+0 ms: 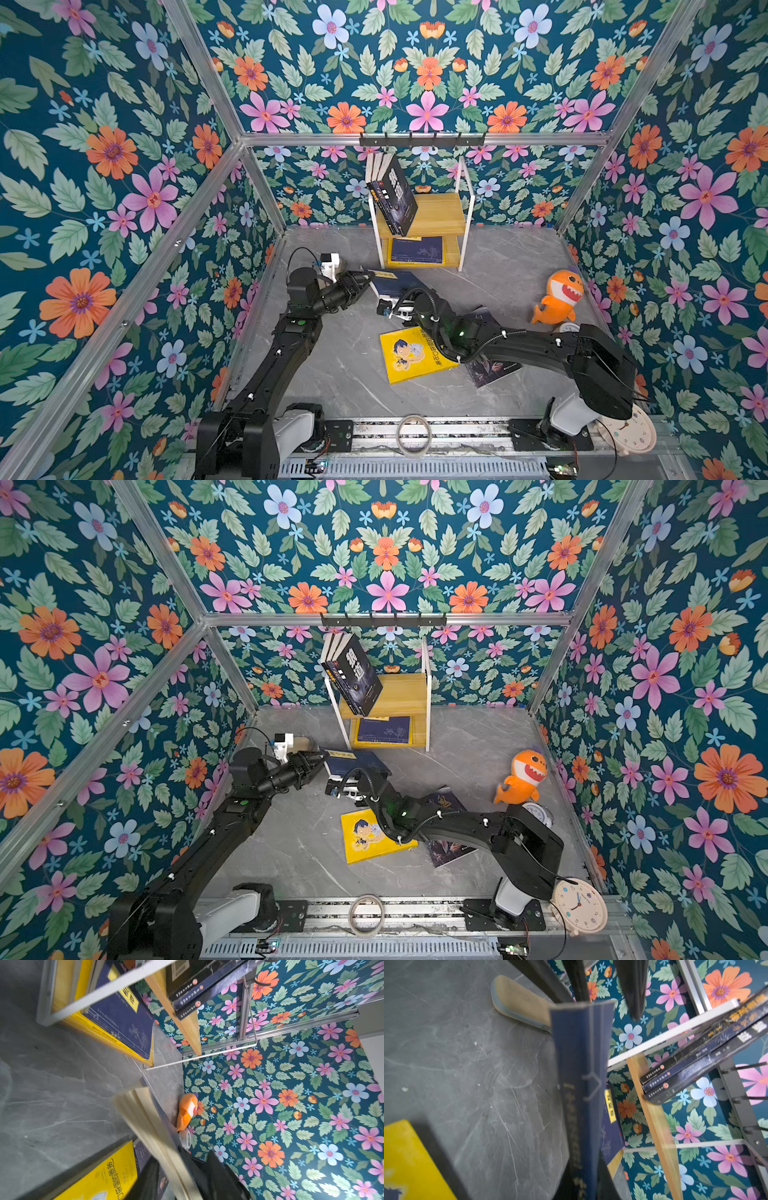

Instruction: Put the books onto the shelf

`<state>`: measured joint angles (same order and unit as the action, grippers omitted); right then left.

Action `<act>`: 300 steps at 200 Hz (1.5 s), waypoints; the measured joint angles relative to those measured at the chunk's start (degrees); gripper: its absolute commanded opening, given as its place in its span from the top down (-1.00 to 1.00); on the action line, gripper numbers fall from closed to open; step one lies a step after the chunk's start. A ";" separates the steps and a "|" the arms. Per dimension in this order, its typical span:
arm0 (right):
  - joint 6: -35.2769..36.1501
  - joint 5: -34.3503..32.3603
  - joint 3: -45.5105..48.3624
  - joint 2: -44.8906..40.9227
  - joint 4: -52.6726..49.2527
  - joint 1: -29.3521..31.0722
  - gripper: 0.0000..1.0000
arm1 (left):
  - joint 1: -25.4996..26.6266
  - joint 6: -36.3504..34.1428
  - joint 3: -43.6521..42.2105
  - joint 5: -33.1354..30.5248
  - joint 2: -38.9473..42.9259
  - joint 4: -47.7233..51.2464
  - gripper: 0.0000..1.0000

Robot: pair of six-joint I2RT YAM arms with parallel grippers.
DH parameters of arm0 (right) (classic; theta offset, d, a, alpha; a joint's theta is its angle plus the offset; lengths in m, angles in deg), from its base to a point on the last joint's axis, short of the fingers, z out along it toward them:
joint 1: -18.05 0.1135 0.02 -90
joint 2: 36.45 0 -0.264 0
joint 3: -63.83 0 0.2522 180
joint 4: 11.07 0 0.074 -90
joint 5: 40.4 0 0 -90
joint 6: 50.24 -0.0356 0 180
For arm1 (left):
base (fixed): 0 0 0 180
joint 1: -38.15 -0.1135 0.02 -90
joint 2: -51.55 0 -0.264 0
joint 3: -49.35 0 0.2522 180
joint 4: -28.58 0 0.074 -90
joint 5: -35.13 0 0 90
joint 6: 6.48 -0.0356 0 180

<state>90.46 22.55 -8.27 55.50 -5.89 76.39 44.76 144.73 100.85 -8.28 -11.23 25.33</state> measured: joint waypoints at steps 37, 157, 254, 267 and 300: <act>-0.92 0.33 1.33 -5.46 -5.79 -1.49 1.00 | -1.36 -8.46 1.20 -2.62 0.35 3.15 -0.50; -2.25 -3.58 -5.81 -0.48 -18.10 -9.18 1.00 | -1.33 -45.00 4.04 -20.76 1.51 19.85 -0.99; 6.69 -9.99 -21.20 16.85 -14.86 -12.59 1.00 | 0.55 -51.30 4.55 -27.93 1.38 21.57 -0.99; 7.50 -10.01 -22.60 18.49 -14.38 -13.11 1.00 | 0.72 -51.69 4.61 -27.96 1.42 21.55 -0.99; 9.46 -9.97 -27.43 24.28 -12.81 -14.58 1.00 | 1.29 -52.19 4.74 -28.02 1.16 21.57 -0.99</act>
<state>99.93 12.58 -35.70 79.78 -18.70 61.81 46.05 92.54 105.59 -36.30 -10.08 46.90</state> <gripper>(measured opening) 0.110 0.996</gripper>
